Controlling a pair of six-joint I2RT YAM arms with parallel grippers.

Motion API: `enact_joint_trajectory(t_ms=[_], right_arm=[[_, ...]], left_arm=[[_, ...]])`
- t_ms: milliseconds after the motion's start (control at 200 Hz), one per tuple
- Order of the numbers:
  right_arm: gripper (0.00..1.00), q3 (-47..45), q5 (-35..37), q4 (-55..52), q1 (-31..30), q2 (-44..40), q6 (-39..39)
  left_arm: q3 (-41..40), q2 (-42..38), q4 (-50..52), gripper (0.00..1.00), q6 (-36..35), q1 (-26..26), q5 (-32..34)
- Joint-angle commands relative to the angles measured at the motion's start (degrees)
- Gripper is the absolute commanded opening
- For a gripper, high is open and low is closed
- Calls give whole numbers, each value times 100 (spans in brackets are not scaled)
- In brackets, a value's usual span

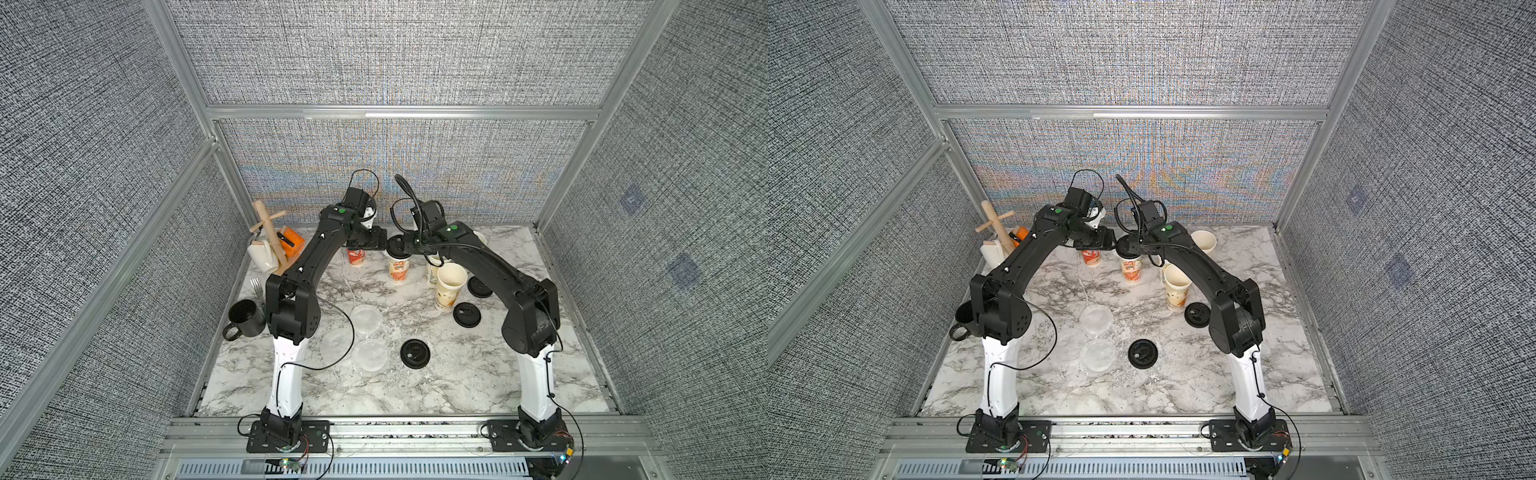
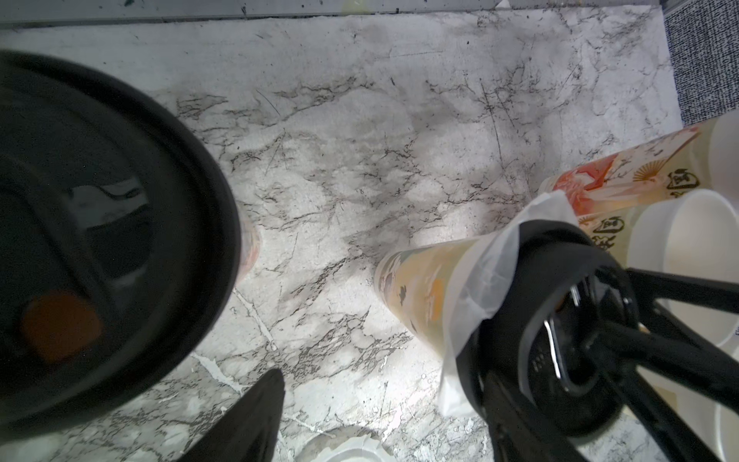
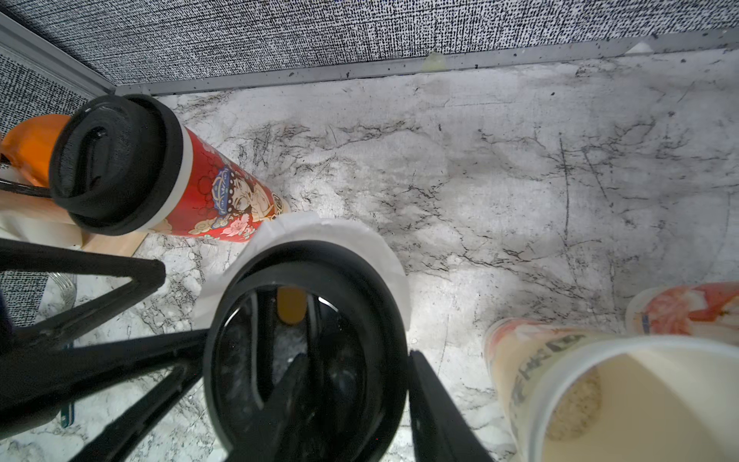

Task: Put the leak-proof paper on the milk tea cups
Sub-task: Secure the cup lid on the cup.

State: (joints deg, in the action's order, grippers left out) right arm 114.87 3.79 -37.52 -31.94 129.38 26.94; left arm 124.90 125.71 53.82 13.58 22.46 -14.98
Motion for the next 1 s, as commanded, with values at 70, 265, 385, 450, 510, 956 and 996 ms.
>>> enact_joint_trajectory(t_ms=[70, 265, 385, 450, 510, 956, 996], right_arm=[[41, -31, -120, -687, -23, 121, -101], [41, 16, -141, -696, -22, 182, -117], [41, 17, -151, -696, -24, 218, -111], [41, 10, -165, -696, -23, 231, -109], [41, 14, -180, -687, -30, 251, -111], [41, -291, -211, -635, -40, 195, -28], [41, -365, -212, -611, -46, 168, -7]], left_arm=[[-14, 110, -80, 79, -23, 13, 35], [-83, 206, -30, 78, -23, 6, 108], [-300, 172, -47, 77, -14, 13, 194], [-458, 139, -72, 76, -6, 12, 278], [-601, 122, -78, 76, -6, 13, 359], [-1245, 263, -267, 74, 53, 10, 400], [-1196, 308, -239, 74, 47, 13, 400]])
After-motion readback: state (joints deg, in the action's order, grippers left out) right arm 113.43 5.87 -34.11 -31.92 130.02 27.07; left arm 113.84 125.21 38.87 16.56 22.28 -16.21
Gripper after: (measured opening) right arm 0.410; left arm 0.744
